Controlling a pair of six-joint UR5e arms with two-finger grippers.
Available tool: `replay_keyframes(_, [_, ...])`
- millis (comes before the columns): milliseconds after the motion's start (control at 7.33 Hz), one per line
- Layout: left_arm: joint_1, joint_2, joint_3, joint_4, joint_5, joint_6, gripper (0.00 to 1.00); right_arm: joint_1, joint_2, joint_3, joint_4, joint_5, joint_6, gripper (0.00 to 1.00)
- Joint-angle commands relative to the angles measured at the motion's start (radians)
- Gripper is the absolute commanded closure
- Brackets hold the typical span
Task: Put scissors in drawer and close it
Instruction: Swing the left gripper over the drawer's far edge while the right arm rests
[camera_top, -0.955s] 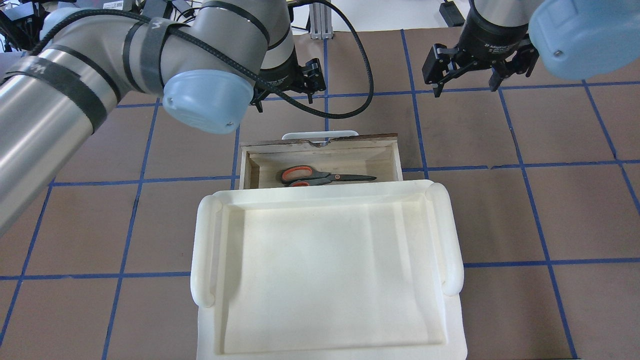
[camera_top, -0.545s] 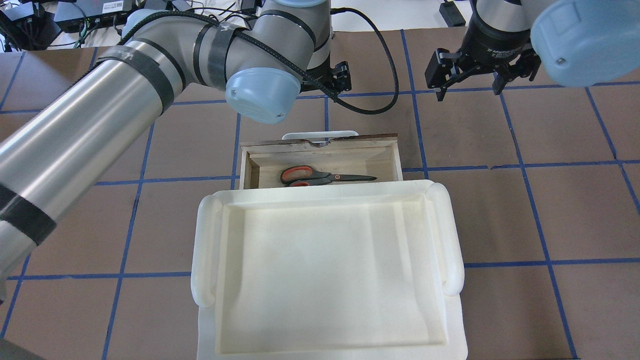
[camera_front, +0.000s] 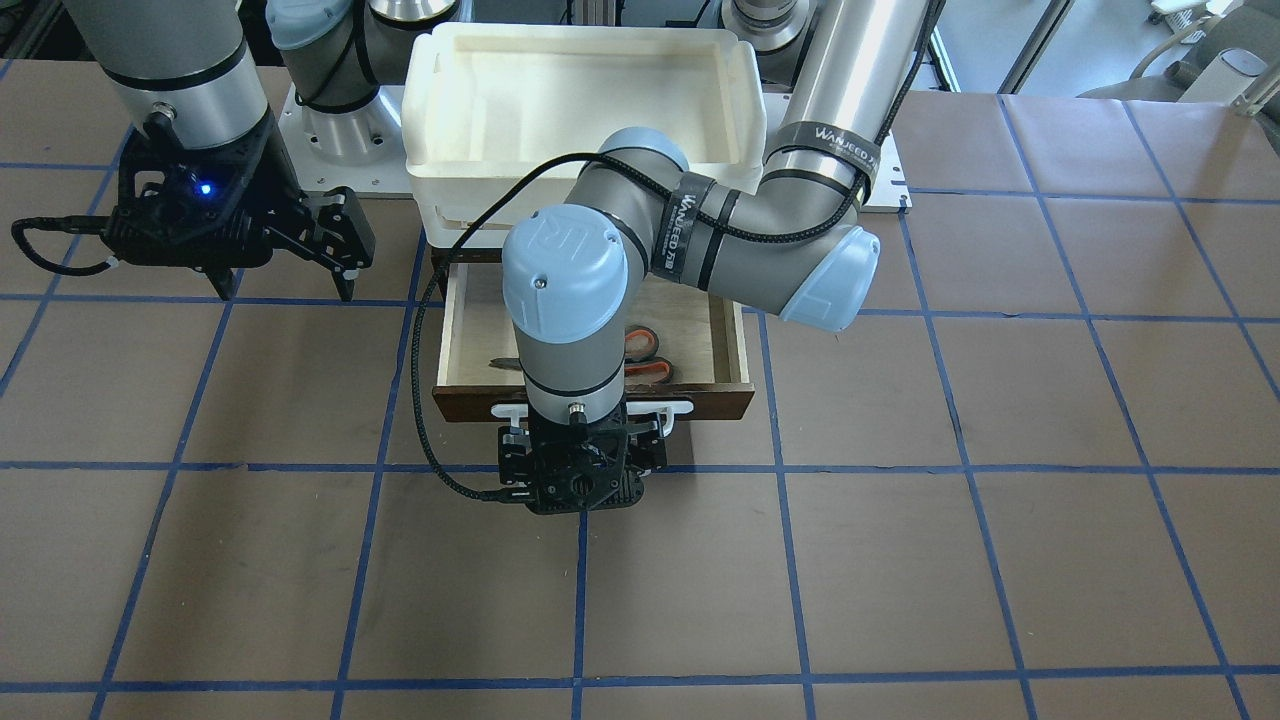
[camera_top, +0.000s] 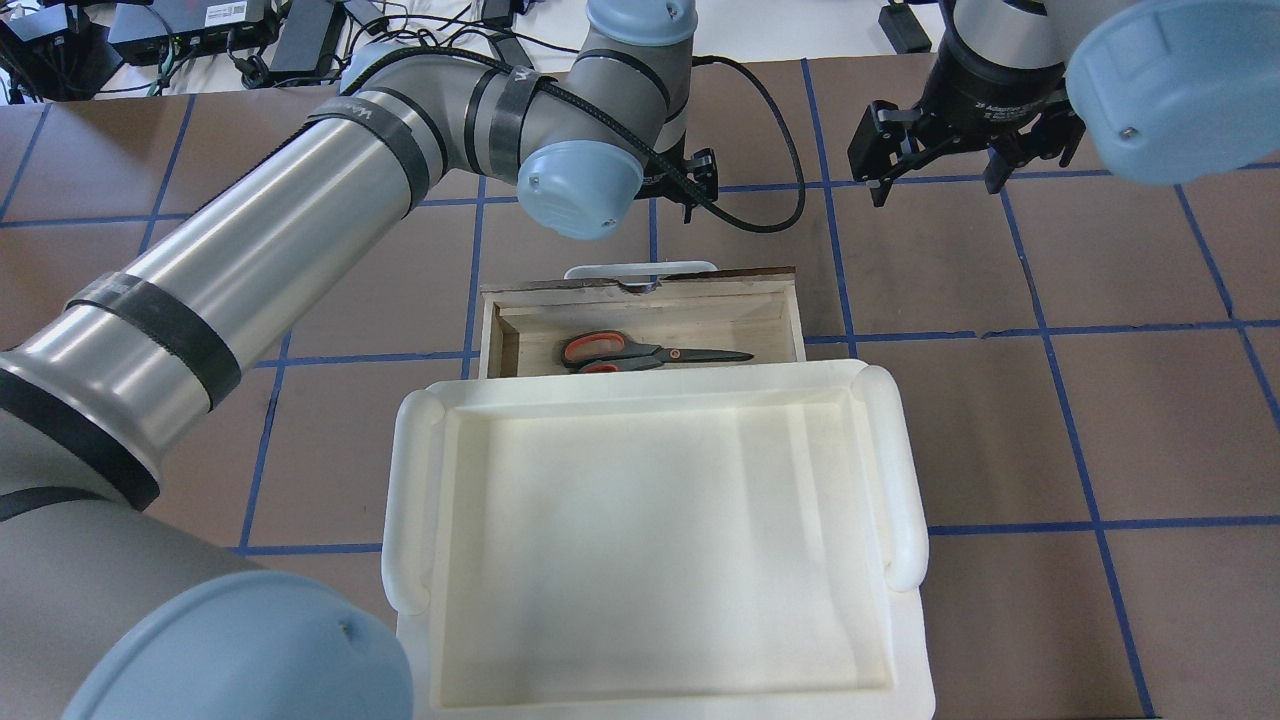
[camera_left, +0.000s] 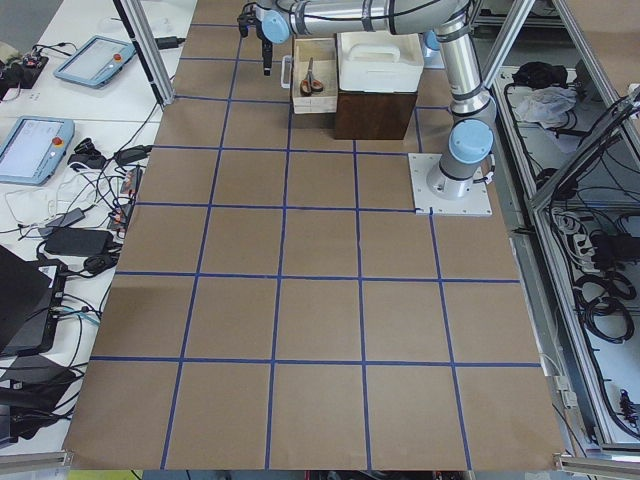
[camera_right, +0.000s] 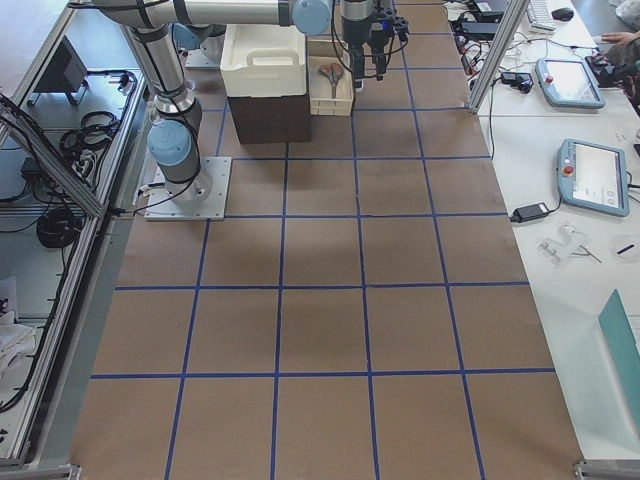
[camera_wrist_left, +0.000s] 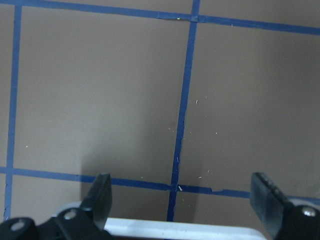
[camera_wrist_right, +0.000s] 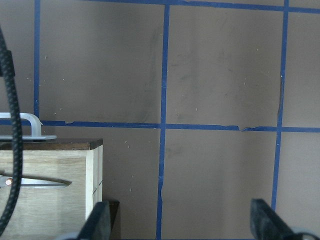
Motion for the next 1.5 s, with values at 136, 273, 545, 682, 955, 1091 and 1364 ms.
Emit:
replay_keyframes(136, [-0.003,-0.062,0.003,-0.005,-0.012,0.008,0.0,0.003,-0.001,0.012,0.0,0.0,-0.009,0.0])
replay_keyframes(273, [-0.014,-0.078,0.002,-0.016,-0.012,0.008,0.0,0.003,0.001,0.012,0.0,-0.002,-0.009,0.0])
replay_keyframes(545, [-0.023,-0.09,0.003,-0.052,-0.048,0.008,0.0,0.002,0.001,0.012,-0.001,0.001,-0.002,0.0])
replay_keyframes(682, [-0.023,-0.088,0.003,-0.086,-0.049,0.01,0.0,0.002,0.002,0.012,-0.003,0.001,-0.002,0.0])
replay_keyframes(955, [-0.031,-0.079,-0.004,-0.103,-0.046,0.008,0.0,0.003,0.007,0.012,-0.003,0.001,-0.003,0.0])
replay_keyframes(1091, [-0.032,-0.067,-0.006,-0.12,-0.046,0.01,0.0,0.003,0.01,0.012,-0.001,0.001,-0.005,0.0])
replay_keyframes(1364, [-0.032,-0.053,-0.006,-0.129,-0.046,0.01,0.0,0.003,0.012,0.012,-0.004,0.001,-0.016,0.0])
